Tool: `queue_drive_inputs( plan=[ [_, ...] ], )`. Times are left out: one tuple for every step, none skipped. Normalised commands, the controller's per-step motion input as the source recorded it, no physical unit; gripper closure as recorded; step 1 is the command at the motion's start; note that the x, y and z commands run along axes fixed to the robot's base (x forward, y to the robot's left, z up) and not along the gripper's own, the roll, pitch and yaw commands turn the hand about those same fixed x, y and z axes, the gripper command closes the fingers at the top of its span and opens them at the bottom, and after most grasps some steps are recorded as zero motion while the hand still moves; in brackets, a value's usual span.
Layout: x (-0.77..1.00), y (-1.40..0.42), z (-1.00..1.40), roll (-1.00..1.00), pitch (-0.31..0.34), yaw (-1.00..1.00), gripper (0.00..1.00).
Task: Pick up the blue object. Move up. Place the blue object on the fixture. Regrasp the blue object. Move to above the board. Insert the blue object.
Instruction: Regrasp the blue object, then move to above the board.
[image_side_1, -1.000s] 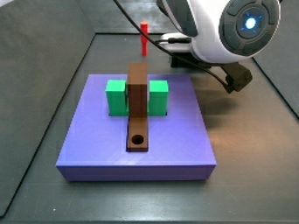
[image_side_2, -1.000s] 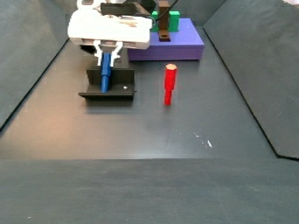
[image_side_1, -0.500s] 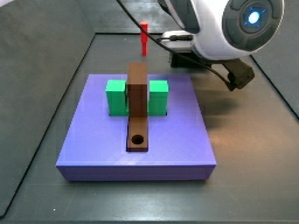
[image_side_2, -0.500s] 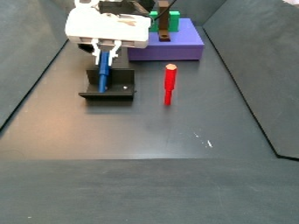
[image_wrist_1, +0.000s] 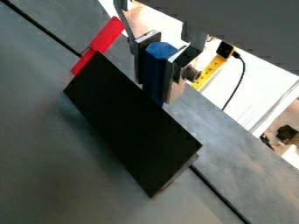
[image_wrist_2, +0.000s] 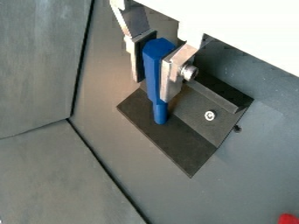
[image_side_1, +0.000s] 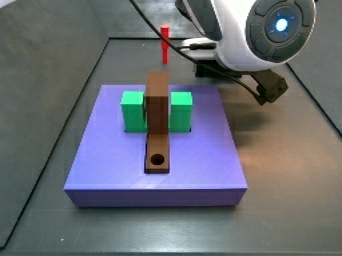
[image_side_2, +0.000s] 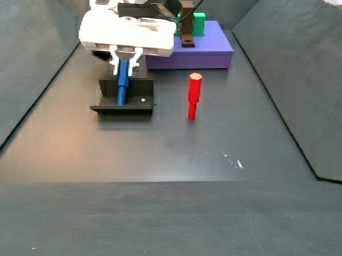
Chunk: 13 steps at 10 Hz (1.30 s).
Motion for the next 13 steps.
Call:
queue_drive_inputs(
  plan=[
    [0.00,0.00,0.00,0.00,0.000,0.00,1.00],
    [0.00,0.00,0.00,0.00,0.000,0.00,1.00],
    [0.00,0.00,0.00,0.00,0.000,0.00,1.00],
    [0.00,0.00,0.00,0.00,0.000,0.00,1.00],
    [0.00,0.00,1.40,0.00,0.000,0.00,1.00],
    [0.01,-0.02,1.40,-0.04,-0.032,0.03,1.00],
    [-0.01,-0.02,1.40,-0.09,-0.037,0.02,1.00],
    [-0.02,0.00,1.40,-0.07,-0.048,0.00,1.00],
    [-0.01,-0.01,1.40,-0.06,-0.037,-0.01,1.00],
    [-0.02,-0.01,1.40,-0.01,-0.018,-0.03,1.00],
    [-0.02,-0.02,1.40,-0.02,-0.001,-0.03,1.00],
    [-0.02,-0.01,0.87,-0.02,0.016,-0.03,1.00],
    [-0.02,0.00,0.61,-0.01,0.029,-0.03,1.00]
  ],
)
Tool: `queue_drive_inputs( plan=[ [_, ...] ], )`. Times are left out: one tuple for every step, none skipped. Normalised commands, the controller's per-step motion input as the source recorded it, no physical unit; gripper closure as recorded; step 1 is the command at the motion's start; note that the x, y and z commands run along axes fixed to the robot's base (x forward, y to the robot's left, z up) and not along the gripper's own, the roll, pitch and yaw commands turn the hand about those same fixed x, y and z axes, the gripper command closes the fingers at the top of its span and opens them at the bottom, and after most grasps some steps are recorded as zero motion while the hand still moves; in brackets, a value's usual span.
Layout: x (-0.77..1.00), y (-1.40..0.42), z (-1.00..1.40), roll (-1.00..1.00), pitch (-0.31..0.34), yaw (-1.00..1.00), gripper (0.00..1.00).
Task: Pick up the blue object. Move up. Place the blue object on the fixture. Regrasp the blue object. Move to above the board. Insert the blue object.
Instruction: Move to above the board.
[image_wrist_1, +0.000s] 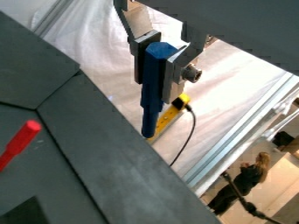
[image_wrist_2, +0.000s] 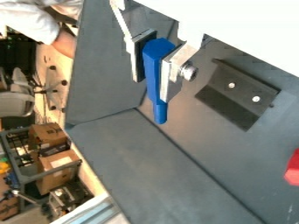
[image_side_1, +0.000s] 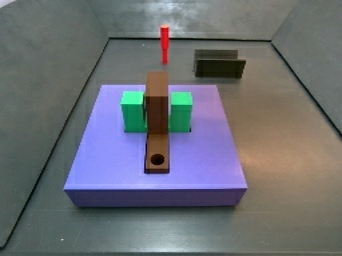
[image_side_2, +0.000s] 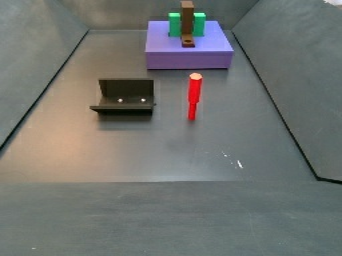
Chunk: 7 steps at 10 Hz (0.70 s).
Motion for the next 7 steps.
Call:
queue_drive_inputs(
  plan=[
    [0.00,-0.02,0.27,0.01,0.048,-0.01,1.00],
    [0.01,-0.01,0.19,0.00,0.061,0.00,1.00],
    [-0.99,-1.40,0.28,-1.00,0.140,-0.10,1.00],
    [-1.00,-1.40,0.28,-1.00,0.138,-0.10,1.00],
    [-1.07,-1.40,0.30,-1.00,0.130,-0.09,1.00],
    [-1.09,-1.40,0.27,-1.00,0.138,-0.08,1.00],
    [-1.08,-1.40,0.29,-1.00,0.143,-0.07,1.00]
  ],
)
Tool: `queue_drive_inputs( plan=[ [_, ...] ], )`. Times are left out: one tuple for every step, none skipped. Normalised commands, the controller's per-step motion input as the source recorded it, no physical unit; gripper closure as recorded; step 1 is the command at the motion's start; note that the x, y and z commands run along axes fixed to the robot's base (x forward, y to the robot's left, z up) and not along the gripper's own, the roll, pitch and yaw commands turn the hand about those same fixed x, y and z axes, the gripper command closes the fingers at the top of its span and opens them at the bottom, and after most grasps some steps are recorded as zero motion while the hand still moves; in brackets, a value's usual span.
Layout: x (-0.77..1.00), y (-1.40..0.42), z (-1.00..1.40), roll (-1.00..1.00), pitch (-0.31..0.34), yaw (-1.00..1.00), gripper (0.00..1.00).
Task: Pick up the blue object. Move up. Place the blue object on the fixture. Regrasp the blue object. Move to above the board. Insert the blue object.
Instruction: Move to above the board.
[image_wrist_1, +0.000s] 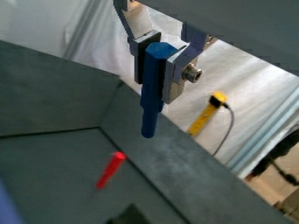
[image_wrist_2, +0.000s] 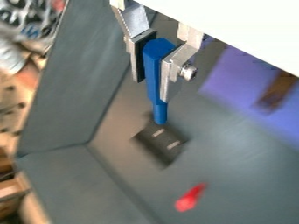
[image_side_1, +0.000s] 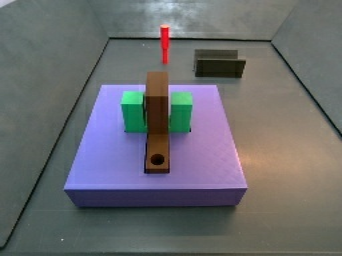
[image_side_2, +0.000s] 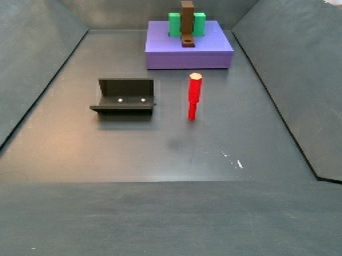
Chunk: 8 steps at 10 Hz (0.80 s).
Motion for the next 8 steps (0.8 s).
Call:
queue_drive_inputs(
  plan=[
    [-1.10,-1.40,0.29,-1.00,0.147,-0.06,1.00],
    [-0.44,-0.51,0.10,-1.00,0.148,-0.04,1.00],
    [-0.19,-0.17,0.03,-1.00,0.149,-0.04,1.00],
    [-0.10,-0.06,0.02,-1.00,0.145,-0.03,1.00],
    [-0.12,-0.04,0.03,-1.00,0.131,-0.02,1.00],
    [-0.10,-0.02,0.01,-1.00,0.123,-0.01,1.00],
    [-0.06,0.03,0.01,-1.00,0.109,0.00,1.00],
    [-0.06,0.04,0.00,-1.00,0.094,0.00,1.00]
  ],
)
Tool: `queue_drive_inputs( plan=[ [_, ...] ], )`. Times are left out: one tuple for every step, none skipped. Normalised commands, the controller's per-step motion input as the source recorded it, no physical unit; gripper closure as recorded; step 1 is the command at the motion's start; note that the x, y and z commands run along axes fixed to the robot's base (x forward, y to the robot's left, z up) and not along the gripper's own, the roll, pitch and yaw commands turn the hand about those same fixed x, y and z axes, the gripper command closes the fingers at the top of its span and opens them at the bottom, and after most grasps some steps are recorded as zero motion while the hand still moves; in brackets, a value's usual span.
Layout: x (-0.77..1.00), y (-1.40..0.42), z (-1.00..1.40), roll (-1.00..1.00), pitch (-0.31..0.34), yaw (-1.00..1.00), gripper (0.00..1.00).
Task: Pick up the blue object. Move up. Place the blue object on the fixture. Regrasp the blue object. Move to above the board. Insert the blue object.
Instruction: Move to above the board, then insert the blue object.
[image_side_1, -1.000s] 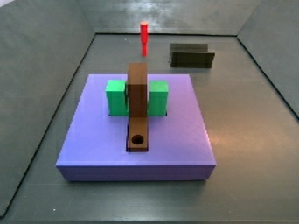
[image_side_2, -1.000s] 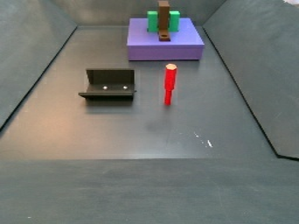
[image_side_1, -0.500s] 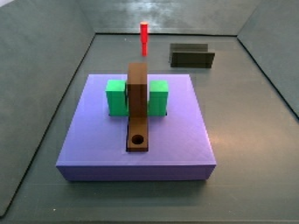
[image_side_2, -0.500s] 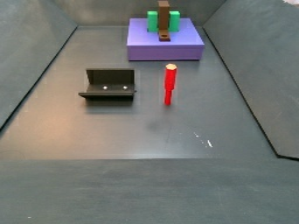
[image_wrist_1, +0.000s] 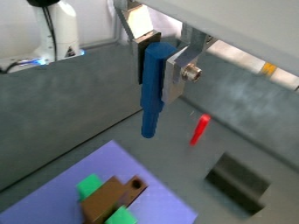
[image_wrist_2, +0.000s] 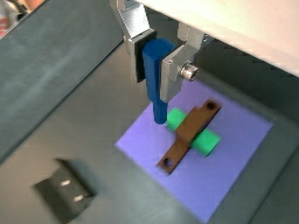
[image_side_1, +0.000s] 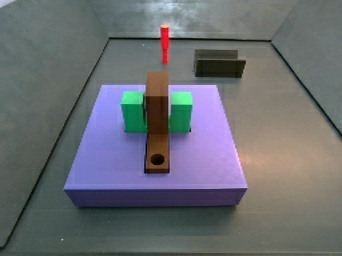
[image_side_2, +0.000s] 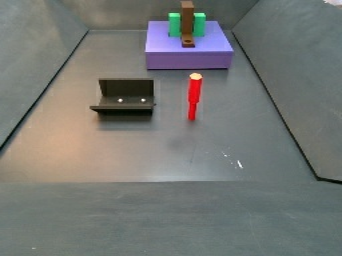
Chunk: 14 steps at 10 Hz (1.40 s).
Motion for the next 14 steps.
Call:
queue_drive_inputs(
  plan=[
    [-0.05,0.03,-0.01,-0.89,0.063,0.01,1.00],
    [-0.05,0.03,0.00,-0.74,0.038,0.01,1.00],
    [-0.05,0.03,0.00,-0.46,0.001,0.00,1.00],
    [-0.04,0.02,0.00,-0.30,-0.018,0.00,1.00],
    [0.00,-0.05,-0.13,-0.05,0.000,0.00,1.00],
    [-0.05,-0.63,-0.18,0.04,-0.031,0.27,1.00],
    [-0.03,-0.77,-0.34,0.09,-0.023,0.30,1.00],
    [-0.06,-0.79,-0.48,0.07,-0.061,0.32,1.00],
    [-0.05,-0.68,-0.65,0.11,-0.100,0.39,1.00],
    [0.00,-0.49,-0.69,0.11,-0.123,0.49,1.00],
    [-0.05,-0.38,-0.74,0.06,-0.129,0.40,1.00],
    [-0.01,-0.35,-0.74,0.07,-0.101,0.39,1.00],
    [0.00,-0.28,-0.61,0.15,-0.094,0.53,1.00],
    [-0.02,-0.31,-0.53,0.12,-0.074,0.48,1.00]
  ],
)
